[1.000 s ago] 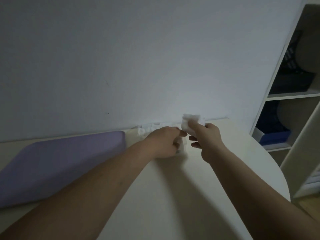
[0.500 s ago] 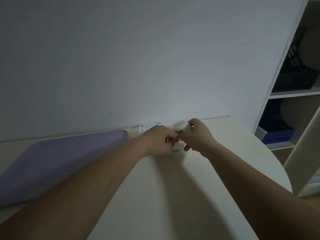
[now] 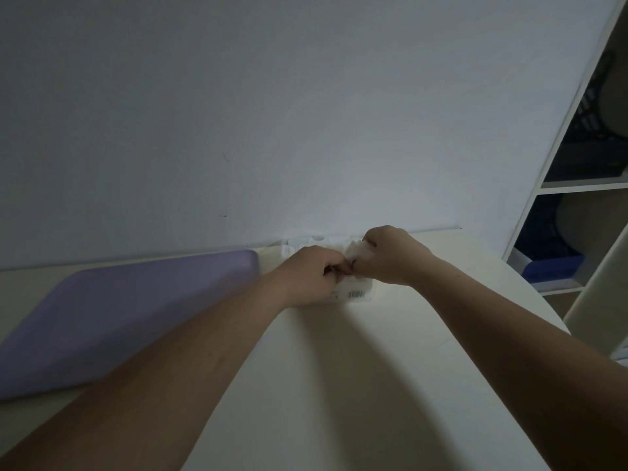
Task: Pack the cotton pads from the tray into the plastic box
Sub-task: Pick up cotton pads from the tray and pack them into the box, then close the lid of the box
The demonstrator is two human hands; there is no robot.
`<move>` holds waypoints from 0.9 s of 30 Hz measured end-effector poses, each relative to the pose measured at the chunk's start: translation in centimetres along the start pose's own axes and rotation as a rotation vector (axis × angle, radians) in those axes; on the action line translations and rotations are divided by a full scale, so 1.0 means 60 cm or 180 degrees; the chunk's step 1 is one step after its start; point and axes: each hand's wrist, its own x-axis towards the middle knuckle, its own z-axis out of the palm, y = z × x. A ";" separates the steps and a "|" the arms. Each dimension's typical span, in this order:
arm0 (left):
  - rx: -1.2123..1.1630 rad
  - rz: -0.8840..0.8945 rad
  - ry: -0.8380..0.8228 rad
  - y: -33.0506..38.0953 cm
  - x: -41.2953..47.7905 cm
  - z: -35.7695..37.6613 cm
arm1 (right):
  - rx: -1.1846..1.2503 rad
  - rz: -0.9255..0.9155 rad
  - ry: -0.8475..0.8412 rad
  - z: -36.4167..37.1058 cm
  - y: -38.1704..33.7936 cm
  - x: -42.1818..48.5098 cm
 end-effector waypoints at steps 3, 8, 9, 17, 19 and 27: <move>-0.0035 0.0008 -0.0007 0.000 0.000 0.001 | 0.0099 0.0130 -0.0074 -0.008 -0.009 0.001; 0.0091 0.0020 -0.0009 0.006 -0.006 0.002 | -0.0232 0.0623 -0.0365 -0.008 -0.039 0.021; 0.0197 0.0043 0.0005 0.007 -0.006 0.003 | -0.0458 0.0636 -0.0374 -0.008 -0.046 0.027; -0.0028 -0.0076 0.0055 0.001 -0.002 0.002 | -0.1272 0.0870 -0.0698 0.013 -0.059 0.048; -0.0319 -0.0110 0.0218 -0.002 -0.002 0.003 | -0.1248 0.0917 -0.0765 0.022 -0.057 0.048; -0.0625 -0.0059 0.0529 -0.021 -0.004 -0.015 | -0.0059 0.0964 -0.0661 -0.003 -0.032 0.035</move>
